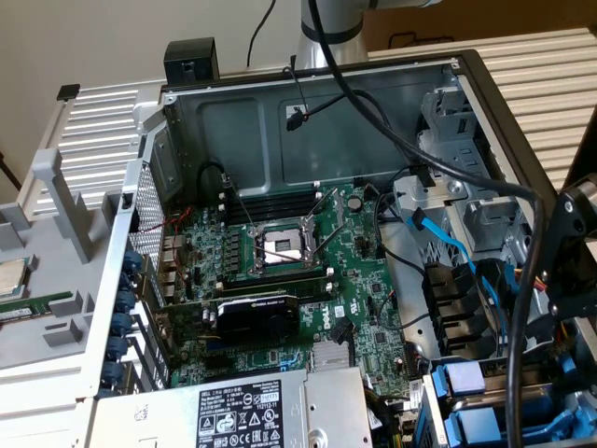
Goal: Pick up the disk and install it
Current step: 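Insert the first disk wire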
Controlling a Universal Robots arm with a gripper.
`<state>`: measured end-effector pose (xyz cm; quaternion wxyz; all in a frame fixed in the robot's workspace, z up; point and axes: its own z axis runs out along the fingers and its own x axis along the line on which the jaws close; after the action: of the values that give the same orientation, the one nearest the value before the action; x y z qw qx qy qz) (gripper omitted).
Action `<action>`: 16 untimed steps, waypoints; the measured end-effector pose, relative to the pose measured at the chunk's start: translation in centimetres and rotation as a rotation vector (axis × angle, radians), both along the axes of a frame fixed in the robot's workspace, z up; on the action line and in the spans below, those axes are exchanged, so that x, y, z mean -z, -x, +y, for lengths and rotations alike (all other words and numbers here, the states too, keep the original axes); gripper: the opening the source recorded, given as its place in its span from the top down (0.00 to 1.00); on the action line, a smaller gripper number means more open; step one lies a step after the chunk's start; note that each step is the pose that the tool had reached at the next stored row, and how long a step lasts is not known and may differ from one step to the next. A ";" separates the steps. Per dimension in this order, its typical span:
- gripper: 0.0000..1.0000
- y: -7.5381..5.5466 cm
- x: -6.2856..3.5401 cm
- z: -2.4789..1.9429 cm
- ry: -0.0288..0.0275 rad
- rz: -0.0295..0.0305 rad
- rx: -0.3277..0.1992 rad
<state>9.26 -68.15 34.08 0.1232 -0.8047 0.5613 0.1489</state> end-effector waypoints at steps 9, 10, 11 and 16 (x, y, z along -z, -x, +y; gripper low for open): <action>0.58 0.0 0.13 0.01 -0.0064 0.0008 0.000; 0.58 0.0 0.13 0.02 -0.0064 0.0008 0.000; 0.58 0.0 0.13 0.02 -0.0065 0.0009 0.000; 0.58 -0.2 0.14 0.03 -0.0072 0.0013 0.000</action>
<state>9.41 -68.13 33.94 0.1257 -0.8042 0.5608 0.1515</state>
